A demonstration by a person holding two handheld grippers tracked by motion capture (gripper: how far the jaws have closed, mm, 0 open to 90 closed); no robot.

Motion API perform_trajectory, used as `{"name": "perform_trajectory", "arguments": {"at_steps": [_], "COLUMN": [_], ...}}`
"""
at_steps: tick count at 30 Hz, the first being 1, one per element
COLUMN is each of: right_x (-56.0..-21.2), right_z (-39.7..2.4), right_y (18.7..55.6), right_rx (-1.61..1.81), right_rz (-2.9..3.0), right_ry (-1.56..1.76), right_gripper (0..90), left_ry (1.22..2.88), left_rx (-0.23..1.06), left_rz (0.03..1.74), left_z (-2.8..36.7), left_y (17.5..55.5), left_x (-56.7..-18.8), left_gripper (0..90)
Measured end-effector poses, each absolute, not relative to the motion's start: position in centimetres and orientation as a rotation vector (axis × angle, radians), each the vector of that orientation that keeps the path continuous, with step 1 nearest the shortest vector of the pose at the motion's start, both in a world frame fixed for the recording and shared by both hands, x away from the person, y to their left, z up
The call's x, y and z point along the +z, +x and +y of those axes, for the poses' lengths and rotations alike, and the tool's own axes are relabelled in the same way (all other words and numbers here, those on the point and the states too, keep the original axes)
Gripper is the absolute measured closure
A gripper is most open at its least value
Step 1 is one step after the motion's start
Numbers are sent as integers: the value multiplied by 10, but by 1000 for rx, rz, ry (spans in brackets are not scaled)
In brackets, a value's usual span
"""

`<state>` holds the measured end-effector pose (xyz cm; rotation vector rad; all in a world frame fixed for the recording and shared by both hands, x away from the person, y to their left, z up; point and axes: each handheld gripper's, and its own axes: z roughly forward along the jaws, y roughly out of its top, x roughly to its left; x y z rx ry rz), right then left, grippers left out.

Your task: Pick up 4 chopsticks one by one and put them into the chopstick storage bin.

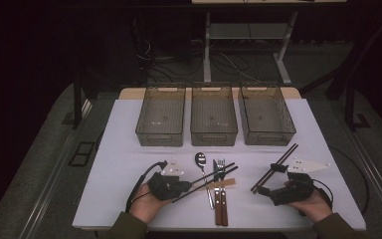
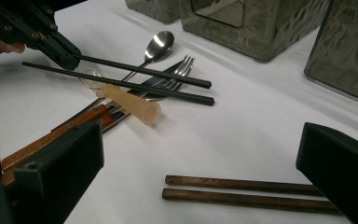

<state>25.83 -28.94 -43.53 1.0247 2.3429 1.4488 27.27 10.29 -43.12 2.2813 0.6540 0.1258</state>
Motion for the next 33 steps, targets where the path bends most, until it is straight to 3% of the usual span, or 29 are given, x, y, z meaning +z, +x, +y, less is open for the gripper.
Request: {"name": "perform_trajectory", "arguments": {"at_steps": [33], "right_x": [-437], "right_z": [-287], "right_y": [257], "right_rx": [1449], "right_rz": [2357], "right_ry": [1027], "right_gripper": [6], "left_ry": [2129], "left_rx": [154], "left_rz": [700], "left_z": [147], "left_y": [278], "left_x": [-419], "left_gripper": [848]}}
